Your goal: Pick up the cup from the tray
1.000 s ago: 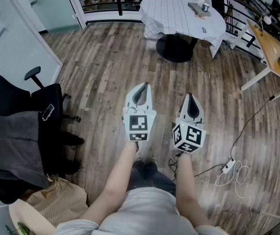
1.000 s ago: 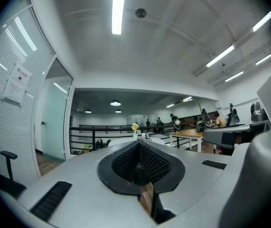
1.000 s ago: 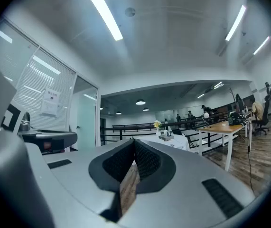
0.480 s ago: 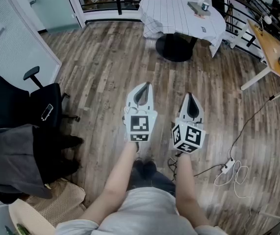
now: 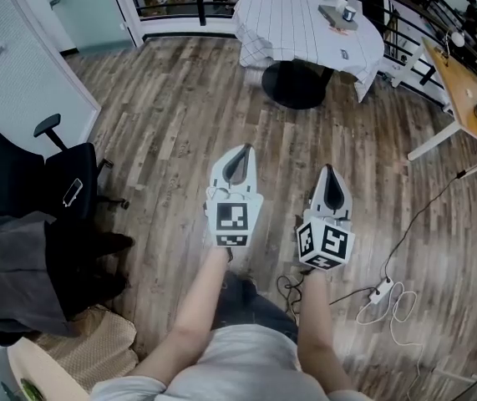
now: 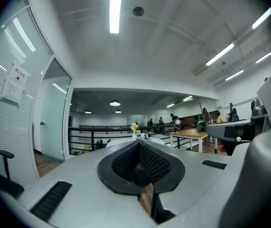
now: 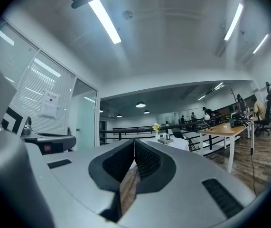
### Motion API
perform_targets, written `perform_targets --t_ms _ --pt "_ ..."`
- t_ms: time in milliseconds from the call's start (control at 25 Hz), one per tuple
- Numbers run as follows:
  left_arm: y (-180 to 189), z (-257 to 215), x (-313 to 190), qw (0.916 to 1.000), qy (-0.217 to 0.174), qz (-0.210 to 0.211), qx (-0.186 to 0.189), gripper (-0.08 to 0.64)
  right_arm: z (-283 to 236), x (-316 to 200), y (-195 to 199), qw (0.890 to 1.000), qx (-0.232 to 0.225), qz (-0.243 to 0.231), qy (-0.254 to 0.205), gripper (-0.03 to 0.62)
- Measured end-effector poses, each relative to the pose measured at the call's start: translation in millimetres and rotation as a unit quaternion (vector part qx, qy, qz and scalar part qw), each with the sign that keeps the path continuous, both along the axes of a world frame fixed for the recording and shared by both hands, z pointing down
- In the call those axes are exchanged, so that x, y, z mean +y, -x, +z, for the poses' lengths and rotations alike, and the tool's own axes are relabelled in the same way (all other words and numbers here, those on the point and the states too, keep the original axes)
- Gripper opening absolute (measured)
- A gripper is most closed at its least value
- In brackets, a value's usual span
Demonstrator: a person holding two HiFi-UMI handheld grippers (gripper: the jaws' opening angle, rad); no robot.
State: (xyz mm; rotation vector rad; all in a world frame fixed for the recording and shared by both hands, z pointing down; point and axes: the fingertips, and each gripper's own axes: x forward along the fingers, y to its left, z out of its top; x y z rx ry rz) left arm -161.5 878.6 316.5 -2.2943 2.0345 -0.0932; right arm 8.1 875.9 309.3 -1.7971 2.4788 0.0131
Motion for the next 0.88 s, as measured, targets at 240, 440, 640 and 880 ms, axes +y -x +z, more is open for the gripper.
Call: perform_targets --t_ms 240,440,640,880 --pt "-9.3 5.6 -24.8 1.0000 0.009 -0.005 -0.001 0.006 6.4 -25.0 -15.4 1.000 -0.004 0.004 0.011 0.008" --pt "-10.8 6.9 -63.3 0.9999 0.011 0.002 -0.003 0.006 10.2 -59.3 -11.1 1.000 -0.004 0.004 0.013 0.008" --pt "-4.4 10.2 -120.1 0.9999 0.011 0.013 0.000 0.006 12.0 -113.6 -3.4 1.000 -0.002 0.014 0.013 0.008" --pt "17.2 2.9 -206.0 0.9997 0.012 0.023 0.000 0.006 1.7 -199.0 23.8 1.000 0.002 0.018 0.012 0.008"
